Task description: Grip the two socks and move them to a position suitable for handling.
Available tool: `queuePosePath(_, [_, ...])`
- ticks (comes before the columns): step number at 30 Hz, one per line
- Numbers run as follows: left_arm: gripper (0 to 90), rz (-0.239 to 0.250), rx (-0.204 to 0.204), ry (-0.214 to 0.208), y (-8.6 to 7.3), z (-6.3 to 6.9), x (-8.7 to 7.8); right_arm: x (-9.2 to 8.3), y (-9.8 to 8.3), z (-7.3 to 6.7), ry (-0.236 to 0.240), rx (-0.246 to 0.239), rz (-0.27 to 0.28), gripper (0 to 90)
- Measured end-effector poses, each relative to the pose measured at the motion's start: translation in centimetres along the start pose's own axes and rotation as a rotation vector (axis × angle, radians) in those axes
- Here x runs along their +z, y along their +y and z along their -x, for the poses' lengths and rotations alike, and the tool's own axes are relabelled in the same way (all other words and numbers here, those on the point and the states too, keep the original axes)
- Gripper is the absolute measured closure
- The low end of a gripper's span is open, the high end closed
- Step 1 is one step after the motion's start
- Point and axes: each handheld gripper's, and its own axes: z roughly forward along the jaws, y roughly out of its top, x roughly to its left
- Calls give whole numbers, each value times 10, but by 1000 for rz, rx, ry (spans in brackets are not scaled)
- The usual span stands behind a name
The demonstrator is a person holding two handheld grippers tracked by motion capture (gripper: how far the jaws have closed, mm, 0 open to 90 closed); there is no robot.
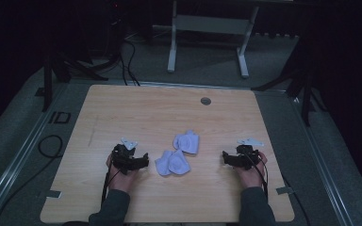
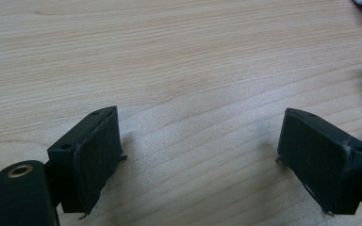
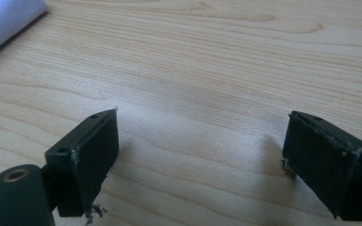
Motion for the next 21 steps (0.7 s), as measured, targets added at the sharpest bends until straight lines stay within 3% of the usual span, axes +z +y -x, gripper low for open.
queuePosePath(6, [140,1,-1,1,0,0,0,-2,-1,-4,-17,18,7,157])
queuePosePath(10, [144,2,-2,3,0,1,0,-6,-3,-9,-20,23,17,312])
queuePosePath(12, [144,2,-3,3,0,1,0,-10,-2,-11,-17,18,7,482])
queuePosePath(15, [144,2,-2,3,0,1,0,-13,-1,-15,12,-14,3,646])
queuePosePath(18, [144,2,-1,3,0,1,0,-18,1,-23,16,-31,6,738])
queuePosePath(21, [144,2,-2,3,0,1,0,-26,4,-36,36,-93,34,827])
